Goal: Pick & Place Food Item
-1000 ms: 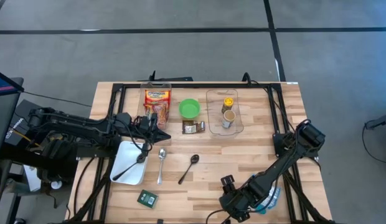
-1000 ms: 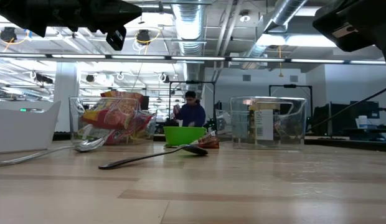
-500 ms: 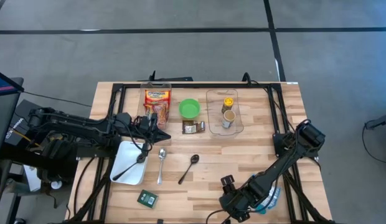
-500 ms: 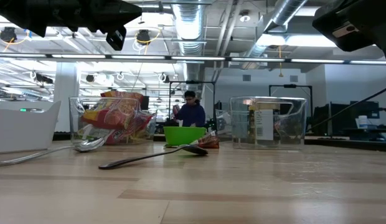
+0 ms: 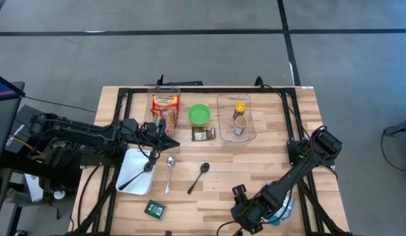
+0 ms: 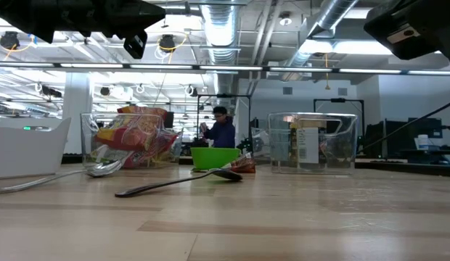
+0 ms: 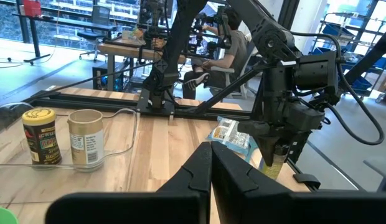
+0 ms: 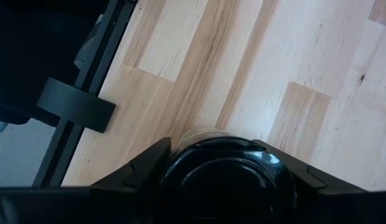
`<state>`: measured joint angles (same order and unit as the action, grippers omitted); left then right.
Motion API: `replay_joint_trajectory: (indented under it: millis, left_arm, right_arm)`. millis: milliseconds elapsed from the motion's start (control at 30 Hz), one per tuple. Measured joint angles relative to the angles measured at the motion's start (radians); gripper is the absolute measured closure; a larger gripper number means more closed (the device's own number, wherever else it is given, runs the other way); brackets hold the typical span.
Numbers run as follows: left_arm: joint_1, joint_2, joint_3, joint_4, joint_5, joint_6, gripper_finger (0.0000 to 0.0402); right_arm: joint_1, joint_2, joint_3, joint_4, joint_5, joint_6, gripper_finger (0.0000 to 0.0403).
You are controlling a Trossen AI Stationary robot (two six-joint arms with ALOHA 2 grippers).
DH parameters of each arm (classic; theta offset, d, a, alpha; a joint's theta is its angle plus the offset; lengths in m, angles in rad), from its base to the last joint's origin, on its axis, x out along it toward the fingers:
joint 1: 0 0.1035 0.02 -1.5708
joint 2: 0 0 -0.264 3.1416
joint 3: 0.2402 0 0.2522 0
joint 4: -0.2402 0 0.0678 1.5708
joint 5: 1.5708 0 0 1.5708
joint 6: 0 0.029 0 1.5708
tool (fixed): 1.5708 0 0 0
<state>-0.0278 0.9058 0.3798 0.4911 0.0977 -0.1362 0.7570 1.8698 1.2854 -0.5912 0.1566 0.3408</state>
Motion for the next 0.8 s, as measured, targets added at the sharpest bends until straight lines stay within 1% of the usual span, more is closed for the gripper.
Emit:
replay_joint_trajectory:
  millis: [167,333,567,667,800]
  left_arm:
    - [0.000,0.000,0.000,0.000,0.000,0.000,0.0401]
    - [0.000,0.000,0.000,0.000,0.000,0.000,0.0401]
    - [0.000,0.000,0.000,0.000,0.000,0.000,0.0401]
    - [0.000,0.000,0.000,0.000,0.000,0.000,0.0401]
    - [0.000,0.000,0.000,0.000,0.000,0.000,0.0401]
  right_arm:
    - [0.000,0.000,0.044,-0.031,0.000,0.000,0.0211]
    - [0.002,0.000,0.148,-0.171,0.009,-0.001,0.0211]
    - [0.002,0.000,0.279,-0.311,0.072,-0.001,0.0203]
    - [-0.003,0.000,0.308,-0.348,0.090,-0.001,0.0204]
    - [-0.019,0.000,0.316,-0.355,0.110,-0.001,0.0210]
